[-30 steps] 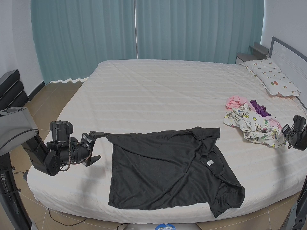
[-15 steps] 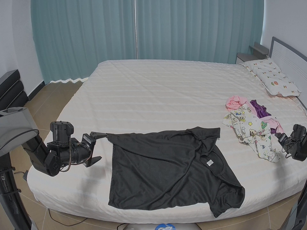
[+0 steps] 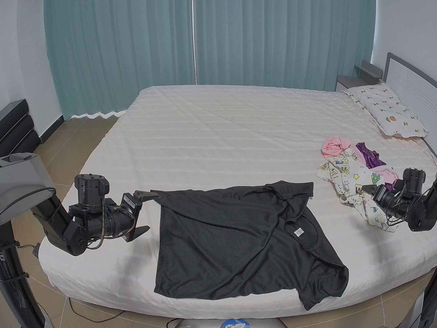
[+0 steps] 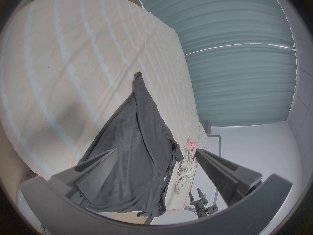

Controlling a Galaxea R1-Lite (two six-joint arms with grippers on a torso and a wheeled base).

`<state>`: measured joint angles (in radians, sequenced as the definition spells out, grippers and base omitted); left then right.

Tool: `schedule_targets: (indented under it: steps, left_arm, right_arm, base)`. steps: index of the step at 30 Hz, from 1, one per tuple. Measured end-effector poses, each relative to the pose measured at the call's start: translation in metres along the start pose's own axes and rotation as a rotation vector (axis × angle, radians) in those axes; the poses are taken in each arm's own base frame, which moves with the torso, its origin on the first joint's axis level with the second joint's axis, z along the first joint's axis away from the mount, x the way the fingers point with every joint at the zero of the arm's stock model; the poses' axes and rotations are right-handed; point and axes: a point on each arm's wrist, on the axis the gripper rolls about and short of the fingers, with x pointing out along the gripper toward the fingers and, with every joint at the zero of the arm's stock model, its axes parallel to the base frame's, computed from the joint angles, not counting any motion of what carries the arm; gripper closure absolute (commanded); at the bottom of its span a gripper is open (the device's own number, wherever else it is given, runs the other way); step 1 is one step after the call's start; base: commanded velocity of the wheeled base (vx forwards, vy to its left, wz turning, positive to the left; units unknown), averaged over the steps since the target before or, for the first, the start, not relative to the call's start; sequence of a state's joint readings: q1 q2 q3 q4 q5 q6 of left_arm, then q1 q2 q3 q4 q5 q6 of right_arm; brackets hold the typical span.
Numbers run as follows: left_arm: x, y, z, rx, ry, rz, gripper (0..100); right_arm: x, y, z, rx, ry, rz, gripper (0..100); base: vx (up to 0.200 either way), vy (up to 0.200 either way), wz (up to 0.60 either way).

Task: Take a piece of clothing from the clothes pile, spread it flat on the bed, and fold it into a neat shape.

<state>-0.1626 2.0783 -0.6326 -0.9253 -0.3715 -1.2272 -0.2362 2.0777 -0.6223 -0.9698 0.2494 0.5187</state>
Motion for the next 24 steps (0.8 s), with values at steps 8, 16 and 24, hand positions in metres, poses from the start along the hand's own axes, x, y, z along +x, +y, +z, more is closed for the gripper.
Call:
schedule_targets:
  steps: [8,16,24]
  left_arm:
    - [0.0,0.0,-0.002,0.005,0.005,0.001,0]
    - [0.002,0.002,-0.003,0.005,0.011,0.006,0]
    - [0.003,0.003,-0.003,0.003,0.018,0.007,0]
  right_arm:
    - [0.039,0.033,-0.046,-0.054,0.14,0.068,0]
    - [0.088,0.056,-0.082,-0.146,0.189,0.035,0]
    - [0.113,0.062,-0.1,-0.258,0.22,0.004,0]
  base:
    - [0.0,0.0,0.0]
    - [0.0,0.0,0.0]
    - [0.0,0.0,0.0]
